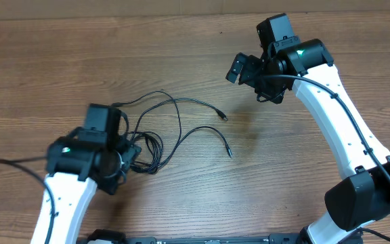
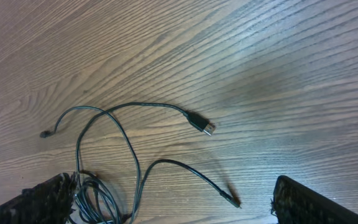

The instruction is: Untangle cables

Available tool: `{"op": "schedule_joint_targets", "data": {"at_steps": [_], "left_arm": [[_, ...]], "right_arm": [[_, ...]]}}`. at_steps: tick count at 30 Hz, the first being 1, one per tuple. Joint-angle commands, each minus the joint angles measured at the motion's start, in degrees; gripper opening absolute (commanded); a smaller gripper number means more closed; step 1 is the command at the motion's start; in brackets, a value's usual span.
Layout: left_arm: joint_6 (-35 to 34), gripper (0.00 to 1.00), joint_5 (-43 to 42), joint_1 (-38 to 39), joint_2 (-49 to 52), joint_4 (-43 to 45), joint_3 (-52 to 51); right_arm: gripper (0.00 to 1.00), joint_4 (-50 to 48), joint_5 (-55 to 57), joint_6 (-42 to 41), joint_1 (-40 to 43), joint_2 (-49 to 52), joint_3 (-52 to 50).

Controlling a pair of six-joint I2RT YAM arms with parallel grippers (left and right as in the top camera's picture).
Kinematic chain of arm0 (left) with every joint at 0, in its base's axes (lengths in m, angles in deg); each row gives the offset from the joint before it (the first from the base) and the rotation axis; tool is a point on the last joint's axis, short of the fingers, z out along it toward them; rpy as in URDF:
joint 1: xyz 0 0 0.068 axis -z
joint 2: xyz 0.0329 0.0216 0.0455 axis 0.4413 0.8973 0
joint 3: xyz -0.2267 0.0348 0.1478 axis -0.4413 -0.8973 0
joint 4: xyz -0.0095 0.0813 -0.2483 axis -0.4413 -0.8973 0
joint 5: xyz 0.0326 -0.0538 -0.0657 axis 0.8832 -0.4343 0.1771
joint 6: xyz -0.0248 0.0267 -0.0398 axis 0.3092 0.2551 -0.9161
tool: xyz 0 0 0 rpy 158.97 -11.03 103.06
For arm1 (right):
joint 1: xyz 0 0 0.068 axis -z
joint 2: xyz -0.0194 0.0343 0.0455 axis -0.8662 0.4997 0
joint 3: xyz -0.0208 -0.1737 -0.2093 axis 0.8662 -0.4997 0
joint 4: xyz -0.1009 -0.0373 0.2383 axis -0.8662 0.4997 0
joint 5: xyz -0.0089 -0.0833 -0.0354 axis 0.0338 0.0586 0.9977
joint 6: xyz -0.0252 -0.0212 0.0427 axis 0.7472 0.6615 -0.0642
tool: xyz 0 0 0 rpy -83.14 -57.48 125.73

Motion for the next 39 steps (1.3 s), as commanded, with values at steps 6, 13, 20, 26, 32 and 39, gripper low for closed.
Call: {"op": "schedule_joint_targets", "data": {"at_steps": [6,13,20,26,32,39], "left_arm": [[-9.25,0.75,-5.07,0.44,3.15,10.62,-10.86],[-14.19,0.75,-5.14,0.44,10.19,13.99,-13.46],[-14.69,0.66,-5.09,0.44,18.49,15.54,-13.46],[-14.71,0.67,-4.92,0.44,23.45,19.58,-13.46],[-14.08,0.68,-2.36,0.44,25.75,23.74,-13.46],[-14.08,0.47,0.31,0.57,26.56,24.44,-14.25]], "right_arm": [[1.0,0.2,0.87,1.99,0.13,-0.5,0.26],[1.0,0.17,1.86,1.97,0.13,-0.5,-0.11],[1.0,0.15,1.84,1.95,0.13,-0.5,-0.11],[1.0,0.13,1.86,1.97,0.13,-0.5,-0.11],[1.0,-0.13,1.88,1.97,0.13,-0.5,-0.11],[1.0,-0.7,2.49,1.97,0.13,-0.5,-0.11]]}}
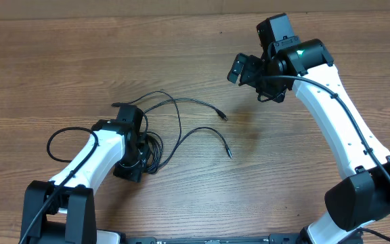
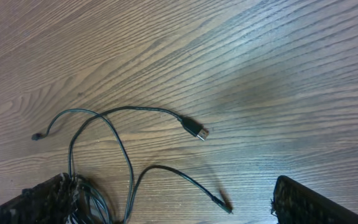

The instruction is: Untangle cables

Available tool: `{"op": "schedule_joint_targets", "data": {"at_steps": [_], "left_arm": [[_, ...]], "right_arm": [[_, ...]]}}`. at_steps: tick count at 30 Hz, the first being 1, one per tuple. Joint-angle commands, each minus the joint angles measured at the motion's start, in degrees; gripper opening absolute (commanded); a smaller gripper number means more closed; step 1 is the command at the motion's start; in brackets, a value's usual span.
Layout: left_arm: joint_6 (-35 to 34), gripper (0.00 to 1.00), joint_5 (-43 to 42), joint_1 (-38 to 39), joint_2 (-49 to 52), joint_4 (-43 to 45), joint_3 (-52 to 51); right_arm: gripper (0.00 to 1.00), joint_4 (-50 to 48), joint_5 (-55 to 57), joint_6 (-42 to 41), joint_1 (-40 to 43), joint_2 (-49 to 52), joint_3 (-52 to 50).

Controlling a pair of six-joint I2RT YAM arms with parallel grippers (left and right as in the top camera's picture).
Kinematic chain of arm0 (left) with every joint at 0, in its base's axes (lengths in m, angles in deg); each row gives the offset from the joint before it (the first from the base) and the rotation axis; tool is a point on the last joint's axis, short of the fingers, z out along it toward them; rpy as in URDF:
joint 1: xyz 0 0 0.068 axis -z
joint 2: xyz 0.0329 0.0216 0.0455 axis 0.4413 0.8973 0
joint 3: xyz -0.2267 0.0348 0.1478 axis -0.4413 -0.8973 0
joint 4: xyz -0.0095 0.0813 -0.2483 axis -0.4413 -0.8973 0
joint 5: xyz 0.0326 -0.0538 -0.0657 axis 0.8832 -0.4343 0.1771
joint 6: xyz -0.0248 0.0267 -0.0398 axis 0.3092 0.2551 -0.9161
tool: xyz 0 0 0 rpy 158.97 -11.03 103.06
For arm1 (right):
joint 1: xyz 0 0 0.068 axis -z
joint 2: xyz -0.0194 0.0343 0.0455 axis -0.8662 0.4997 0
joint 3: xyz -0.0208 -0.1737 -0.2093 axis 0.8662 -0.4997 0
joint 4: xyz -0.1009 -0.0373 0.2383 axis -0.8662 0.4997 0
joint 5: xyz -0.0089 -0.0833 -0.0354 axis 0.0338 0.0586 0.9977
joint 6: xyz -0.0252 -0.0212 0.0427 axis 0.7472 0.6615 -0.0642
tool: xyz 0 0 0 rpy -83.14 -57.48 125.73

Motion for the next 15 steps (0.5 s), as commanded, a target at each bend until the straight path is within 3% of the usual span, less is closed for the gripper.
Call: {"op": "schedule_joint_targets", "data": {"at_steps": [1,4,7,10,15], "left_arm": [[-0.7,0.48,2.56,0.68,1.01,0.98,-1.42],[-0.72,0.47,2.54,1.18,1.05,3.5,-3.06],[-0.74,0.36,2.51,1.84,1.05,6.43,-4.98],[-0.52,0.04,2.75,1.99,1.03,7.45,-5.51],[9.99,0.04,2.93,0.35,0.52,5.42,-1.2]], "right_arm": [[1.0,-0.39,0.96,0.46,0.13,-0.48,-0.09],[1.0,-0.39,0.94,0.46,0.13,-0.48,-0.09],[1.0,0.09,0.92,0.46,0.13,-0.48,-0.09],[1.0,1.64,0.92,0.46,0.13,-0.48,-0.09],[1.0,3.69,0.9,0.46,0.13,-0.46,-0.11]]}}
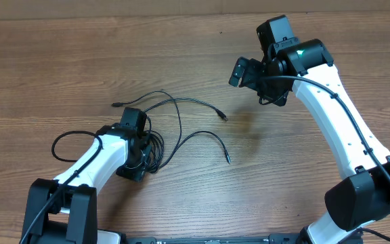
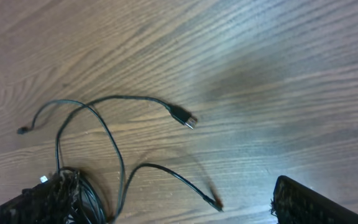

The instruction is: Untangle cables

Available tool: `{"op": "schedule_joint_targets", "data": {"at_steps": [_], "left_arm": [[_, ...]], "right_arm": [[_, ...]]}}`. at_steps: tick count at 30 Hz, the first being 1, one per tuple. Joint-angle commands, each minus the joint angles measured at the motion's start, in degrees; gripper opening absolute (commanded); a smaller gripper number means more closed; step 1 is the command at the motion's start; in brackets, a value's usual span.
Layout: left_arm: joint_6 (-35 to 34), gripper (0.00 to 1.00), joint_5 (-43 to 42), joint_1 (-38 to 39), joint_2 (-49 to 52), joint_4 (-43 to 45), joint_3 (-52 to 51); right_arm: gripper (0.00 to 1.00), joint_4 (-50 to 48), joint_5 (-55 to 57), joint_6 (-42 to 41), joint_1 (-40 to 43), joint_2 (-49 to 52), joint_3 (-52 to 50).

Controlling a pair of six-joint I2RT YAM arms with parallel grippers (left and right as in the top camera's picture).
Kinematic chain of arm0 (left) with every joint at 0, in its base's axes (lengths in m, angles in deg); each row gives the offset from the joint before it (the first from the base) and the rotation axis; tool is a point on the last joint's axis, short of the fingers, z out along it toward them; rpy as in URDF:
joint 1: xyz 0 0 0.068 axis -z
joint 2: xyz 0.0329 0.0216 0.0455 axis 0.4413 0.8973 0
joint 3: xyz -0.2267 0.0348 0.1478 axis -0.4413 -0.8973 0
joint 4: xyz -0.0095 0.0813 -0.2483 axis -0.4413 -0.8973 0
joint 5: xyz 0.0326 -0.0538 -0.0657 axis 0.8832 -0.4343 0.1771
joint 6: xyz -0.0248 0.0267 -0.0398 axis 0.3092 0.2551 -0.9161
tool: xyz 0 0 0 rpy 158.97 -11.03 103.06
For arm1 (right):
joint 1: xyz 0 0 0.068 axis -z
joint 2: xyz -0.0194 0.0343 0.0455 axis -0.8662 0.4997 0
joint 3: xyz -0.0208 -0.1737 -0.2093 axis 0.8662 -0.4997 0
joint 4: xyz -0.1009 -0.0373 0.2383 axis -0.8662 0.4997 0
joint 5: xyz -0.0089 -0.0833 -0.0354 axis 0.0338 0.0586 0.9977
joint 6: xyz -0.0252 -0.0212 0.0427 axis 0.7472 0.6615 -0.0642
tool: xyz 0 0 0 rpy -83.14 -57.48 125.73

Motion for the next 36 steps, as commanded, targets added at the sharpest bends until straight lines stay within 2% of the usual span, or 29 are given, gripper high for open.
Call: {"op": "schedule_joint_targets", "data": {"at_steps": [1,4,9,15,20,26,31,36], "left_arm": [[10.32,0.05,1.27,-1.36,0.26,-3.28,3.8],[18.36,0.04,1.51,-2.38,0.17,-8.72,10.58],[36.22,0.04,1.57,-2.6,0.17,-14.53,22.49],[52.15,0.04,1.6,-2.45,0.17,-19.08,31.87],[54.21,0.04,1.14,-2.45,0.17,-18.62,32.94],[54.58,0.04,-0.2,-2.45,0.17,-17.77,32.94],[60.83,0.05,-12.52,-2.47,0.17,-13.49,32.94],[64.54,0.04,-18.47,-2.47,0.17,-12.22,32.96]], "right_arm": [[1.0,0.63,0.57,0.48,0.13,-0.46,-0.09],[1.0,0.85,-1.11,0.46,0.11,-0.44,-0.09],[1.0,-1.03,-6.16,0.5,-1.01,-0.39,-2.14],[1.0,-10.97,-17.73,0.5,-4.35,-0.39,-9.46],[1.0,-20.83,-26.64,1.88,-6.82,-0.39,-14.19],[1.0,-26.1,-27.06,1.99,-8.74,-0.39,-14.71],[1.0,-28.2,-19.65,1.97,-12.39,-0.04,-14.71],[0.99,-28.74,-12.81,1.57,-15.78,0.31,-15.04]]}}
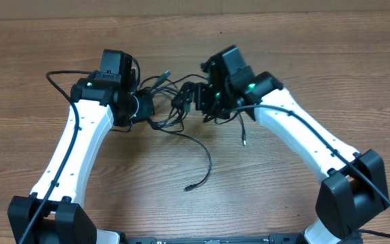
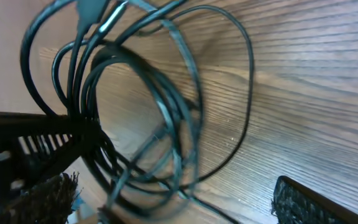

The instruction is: Untangle cables

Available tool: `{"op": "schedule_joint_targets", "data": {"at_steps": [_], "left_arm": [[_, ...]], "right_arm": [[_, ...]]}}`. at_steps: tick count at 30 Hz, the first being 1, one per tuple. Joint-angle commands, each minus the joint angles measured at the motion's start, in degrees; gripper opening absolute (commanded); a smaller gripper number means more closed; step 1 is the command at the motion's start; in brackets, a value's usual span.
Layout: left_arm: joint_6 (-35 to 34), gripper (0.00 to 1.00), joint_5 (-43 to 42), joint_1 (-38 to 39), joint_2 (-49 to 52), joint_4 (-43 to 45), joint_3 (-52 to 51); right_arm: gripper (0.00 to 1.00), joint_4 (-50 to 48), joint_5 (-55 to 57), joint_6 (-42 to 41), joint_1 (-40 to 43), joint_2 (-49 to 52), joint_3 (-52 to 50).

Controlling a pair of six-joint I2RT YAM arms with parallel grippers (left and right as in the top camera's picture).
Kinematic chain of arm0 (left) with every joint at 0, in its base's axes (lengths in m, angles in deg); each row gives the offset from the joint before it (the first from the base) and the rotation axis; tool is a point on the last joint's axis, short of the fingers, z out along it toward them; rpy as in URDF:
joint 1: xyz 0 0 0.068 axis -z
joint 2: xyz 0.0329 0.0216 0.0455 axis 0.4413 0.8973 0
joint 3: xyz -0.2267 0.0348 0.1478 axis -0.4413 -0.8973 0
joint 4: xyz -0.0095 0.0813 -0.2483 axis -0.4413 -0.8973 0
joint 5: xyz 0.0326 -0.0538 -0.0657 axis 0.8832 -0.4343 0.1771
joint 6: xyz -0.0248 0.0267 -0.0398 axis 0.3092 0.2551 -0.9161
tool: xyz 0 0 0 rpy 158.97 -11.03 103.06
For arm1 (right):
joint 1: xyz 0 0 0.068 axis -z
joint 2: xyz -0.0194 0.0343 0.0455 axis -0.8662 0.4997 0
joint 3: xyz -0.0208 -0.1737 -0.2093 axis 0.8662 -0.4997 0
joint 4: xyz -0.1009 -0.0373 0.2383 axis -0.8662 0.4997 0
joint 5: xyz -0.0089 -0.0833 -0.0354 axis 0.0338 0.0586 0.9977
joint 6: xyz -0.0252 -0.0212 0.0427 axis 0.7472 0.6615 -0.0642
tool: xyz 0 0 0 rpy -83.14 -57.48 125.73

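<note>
A tangle of thin black cables [image 1: 162, 102] hangs bunched at the far middle of the table, and my left gripper [image 1: 139, 106] is shut on it. One strand trails forward to a plug [image 1: 189, 188]; another end [image 1: 244, 141] dangles under the right arm. My right gripper [image 1: 189, 103] sits just right of the bunch. In the right wrist view the cable loops [image 2: 166, 118] fill the frame. The right gripper [image 2: 173, 208] is open, with loops passing between its fingers [image 2: 309, 202]. The left gripper's dark finger [image 2: 23, 134] pinches the strands at the left.
The wooden table [image 1: 303, 54] runs out to all sides. The left arm's own black lead [image 1: 58, 74] loops behind its wrist. A small dark speck [image 1: 222, 32] lies near the far edge.
The left gripper has moved with the cable bunch from the front left to the far middle of the table. The right gripper has moved left from the far right to the bunch, still open.
The cable bunch lay at the front left with the left gripper over it and loose ends spread to the right. The right gripper stayed open, high at the far right. Then the left gripper stood on the bunch. Now both grippers meet at the far middle.
</note>
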Motion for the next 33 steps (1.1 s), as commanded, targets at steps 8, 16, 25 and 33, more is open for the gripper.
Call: {"op": "schedule_joint_targets", "data": {"at_steps": [8,16,25,33], "left_arm": [[9.9,0.04,-15.21,-0.09,-0.63,0.26,2.19],[11.65,0.04,-16.81,-0.09,-1.16,0.26,3.96],[11.58,0.06,-15.32,0.04,-1.11,-0.22,3.93],[6.71,0.76,-14.75,-0.04,-1.11,-0.04,3.93]], "right_arm": [[0.7,-0.76,15.89,0.04,-2.6,0.83,-0.57],[0.39,-0.98,17.97,0.04,-2.56,1.4,-0.57],[0.04,-1.81,17.92,0.07,-2.1,1.36,-0.42],[0.04,-2.19,13.27,-0.04,1.99,1.36,-0.42]]}}
